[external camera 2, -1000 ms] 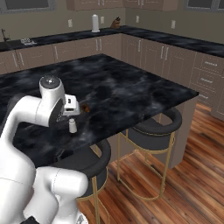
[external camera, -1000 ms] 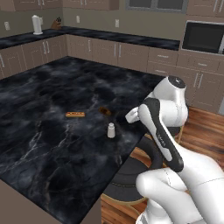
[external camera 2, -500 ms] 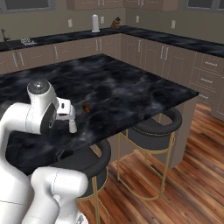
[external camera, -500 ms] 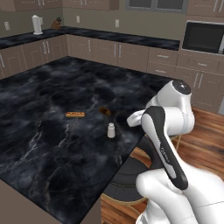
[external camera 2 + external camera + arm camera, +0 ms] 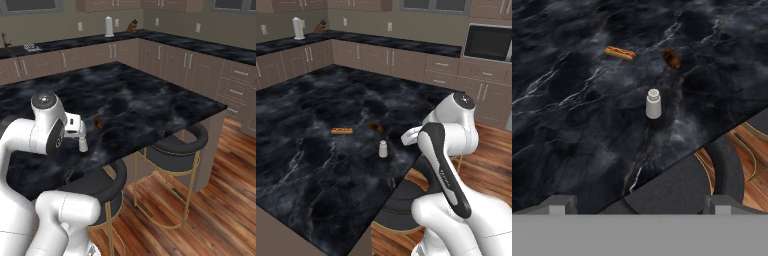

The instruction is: Move the shaker and condiment bottle from the cabinet to the dining counter.

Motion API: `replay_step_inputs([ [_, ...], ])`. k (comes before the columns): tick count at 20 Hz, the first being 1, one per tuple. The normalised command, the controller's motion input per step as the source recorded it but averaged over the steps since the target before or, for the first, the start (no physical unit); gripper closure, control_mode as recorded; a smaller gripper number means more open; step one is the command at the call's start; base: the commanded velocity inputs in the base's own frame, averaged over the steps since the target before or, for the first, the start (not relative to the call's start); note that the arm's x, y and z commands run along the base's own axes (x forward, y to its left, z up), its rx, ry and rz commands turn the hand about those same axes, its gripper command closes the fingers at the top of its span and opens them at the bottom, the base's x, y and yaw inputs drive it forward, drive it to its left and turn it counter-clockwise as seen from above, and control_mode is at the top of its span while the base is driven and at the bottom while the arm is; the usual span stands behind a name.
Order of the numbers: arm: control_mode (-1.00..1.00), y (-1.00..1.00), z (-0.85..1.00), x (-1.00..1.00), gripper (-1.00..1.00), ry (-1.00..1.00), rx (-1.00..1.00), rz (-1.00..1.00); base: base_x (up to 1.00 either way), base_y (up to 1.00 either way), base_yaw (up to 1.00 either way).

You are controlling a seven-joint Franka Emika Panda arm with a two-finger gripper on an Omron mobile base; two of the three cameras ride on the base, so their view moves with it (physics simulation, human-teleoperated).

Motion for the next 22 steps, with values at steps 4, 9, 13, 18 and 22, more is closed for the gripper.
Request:
replay_step_inputs([
  [4, -1.0, 0.0, 0.0, 0.0, -1.0, 0.0, 0.0, 0.0, 0.0, 0.0, 0.0],
  [9, 1.0, 0.0, 0.0, 0.0, -1.0, 0.0, 0.0, 0.0, 0.0, 0.0, 0.0],
  [13, 1.0, 0.0, 0.0, 0.0, -1.0, 0.0, 0.0, 0.0, -0.02, 0.0, 0.0],
  [18, 1.0, 0.0, 0.0, 0.0, -1.0, 0.0, 0.0, 0.0, -0.75, 0.09, 0.14],
  [22, 1.0, 0.0, 0.0, 0.0, -1.0, 0.0, 0.0, 0.0, -0.82, 0.2, 0.17],
])
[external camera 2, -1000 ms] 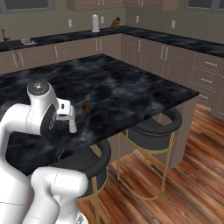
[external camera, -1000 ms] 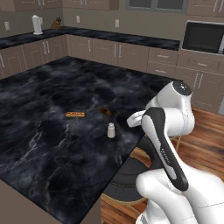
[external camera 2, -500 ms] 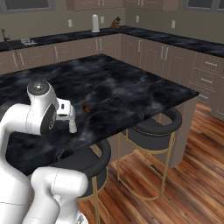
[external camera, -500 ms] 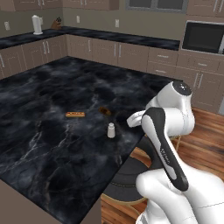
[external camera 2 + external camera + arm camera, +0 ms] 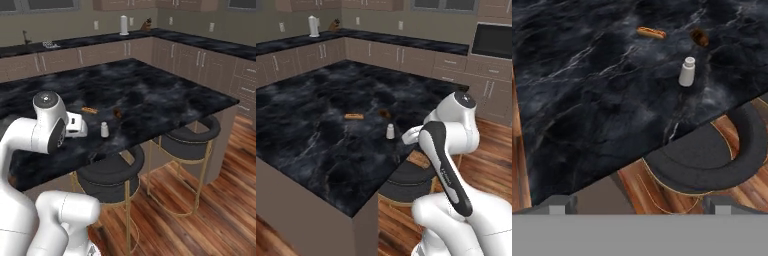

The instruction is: Move the shaker and condiment bottle from the cabinet to the dining counter.

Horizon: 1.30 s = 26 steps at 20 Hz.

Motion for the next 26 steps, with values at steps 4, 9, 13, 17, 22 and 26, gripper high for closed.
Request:
replay_step_inputs([
  [4, 1.0, 0.0, 0.0, 0.0, -1.0, 0.0, 0.0, 0.0, -0.66, 0.39, 0.22],
  [9, 1.0, 0.0, 0.0, 0.0, -1.0, 0.0, 0.0, 0.0, -0.45, 0.63, 0.45],
  [13, 1.0, 0.0, 0.0, 0.0, -1.0, 0.0, 0.0, 0.0, -0.25, 0.57, 0.69],
  [17, 1.0, 0.0, 0.0, 0.0, -1.0, 0.0, 0.0, 0.0, -0.22, 0.53, 0.73],
  [22, 1.0, 0.0, 0.0, 0.0, -1.0, 0.0, 0.0, 0.0, 0.03, 0.51, 0.61],
  [26, 1.0, 0.0, 0.0, 0.0, -1.0, 0.0, 0.0, 0.0, 0.88, 0.22, 0.17],
])
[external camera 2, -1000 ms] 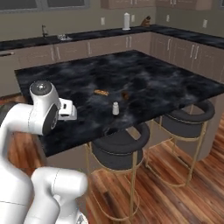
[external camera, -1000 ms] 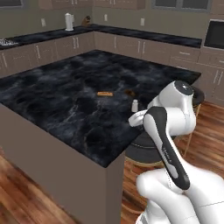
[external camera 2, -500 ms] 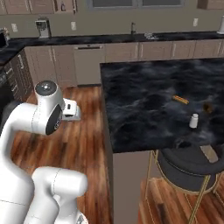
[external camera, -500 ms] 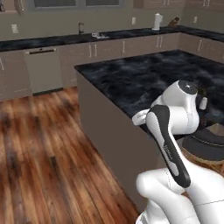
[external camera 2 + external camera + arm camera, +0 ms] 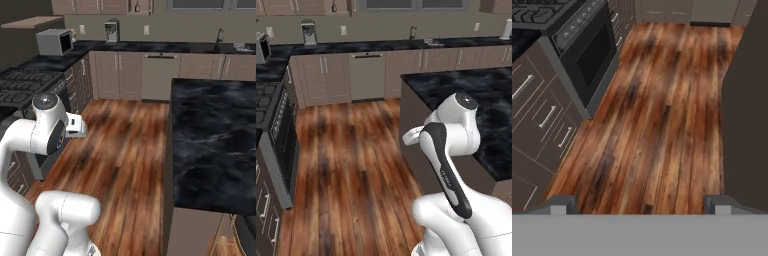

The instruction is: Move the shaker and condiment bottle from the cabinet to the dining counter.

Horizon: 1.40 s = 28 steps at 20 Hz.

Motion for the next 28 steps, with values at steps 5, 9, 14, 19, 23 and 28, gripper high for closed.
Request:
replay_step_inputs([
  [5, 1.0, 0.0, 0.0, 0.0, -1.0, 0.0, 0.0, 0.0, 0.94, 0.1, 0.1],
  [9, 1.0, 0.0, 0.0, 0.0, -1.0, 0.0, 0.0, 0.0, 0.94, 0.08, 0.09],
  [14, 1.0, 0.0, 0.0, 0.0, -1.0, 0.0, 0.0, 0.0, 0.94, 0.07, 0.06],
  [19, 1.0, 0.0, 0.0, 0.0, -1.0, 0.0, 0.0, 0.0, 0.94, 0.09, 0.0],
  [23, 1.0, 0.0, 0.0, 0.0, -1.0, 0.0, 0.0, 0.0, 0.93, 0.23, -0.11],
  [28, 1.0, 0.0, 0.0, 0.0, -1.0, 0.0, 0.0, 0.0, 0.9, 0.3, -0.18],
])
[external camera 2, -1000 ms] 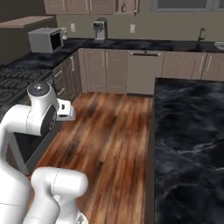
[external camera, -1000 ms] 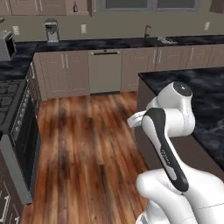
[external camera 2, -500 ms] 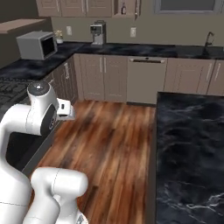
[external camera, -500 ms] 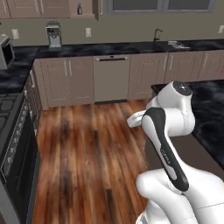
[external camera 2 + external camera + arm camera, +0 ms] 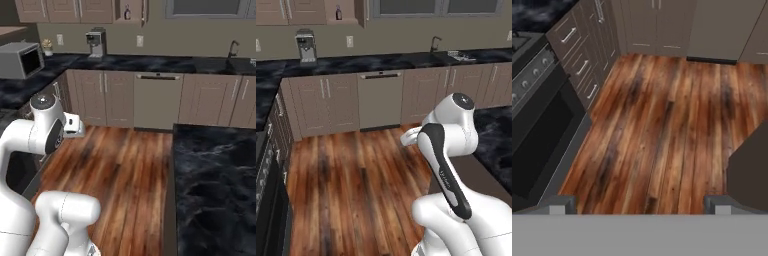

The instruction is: Move the shaker and condiment bottle from the cabinet to the dining counter.

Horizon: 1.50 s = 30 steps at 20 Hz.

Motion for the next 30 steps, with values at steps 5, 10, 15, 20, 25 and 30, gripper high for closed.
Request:
replay_step_inputs([
  [5, 1.0, 0.0, 0.0, 0.0, -1.0, 0.0, 0.0, 0.0, 0.88, 0.36, -0.14],
  [10, 1.0, 0.0, 0.0, 0.0, -1.0, 0.0, 0.0, 0.0, 0.86, 0.4, -0.11],
  [15, 1.0, 0.0, 0.0, 0.0, -1.0, 0.0, 0.0, 0.0, 0.82, 0.46, -0.12],
  [20, 1.0, 0.0, 0.0, 0.0, -1.0, 0.0, 0.0, 0.0, 0.81, 0.48, -0.12],
  [25, 1.0, 0.0, 0.0, 0.0, -1.0, 0.0, 0.0, 0.0, 0.79, 0.53, -0.07],
  [30, 1.0, 0.0, 0.0, 0.0, -1.0, 0.0, 0.0, 0.0, 0.77, 0.66, 0.0],
])
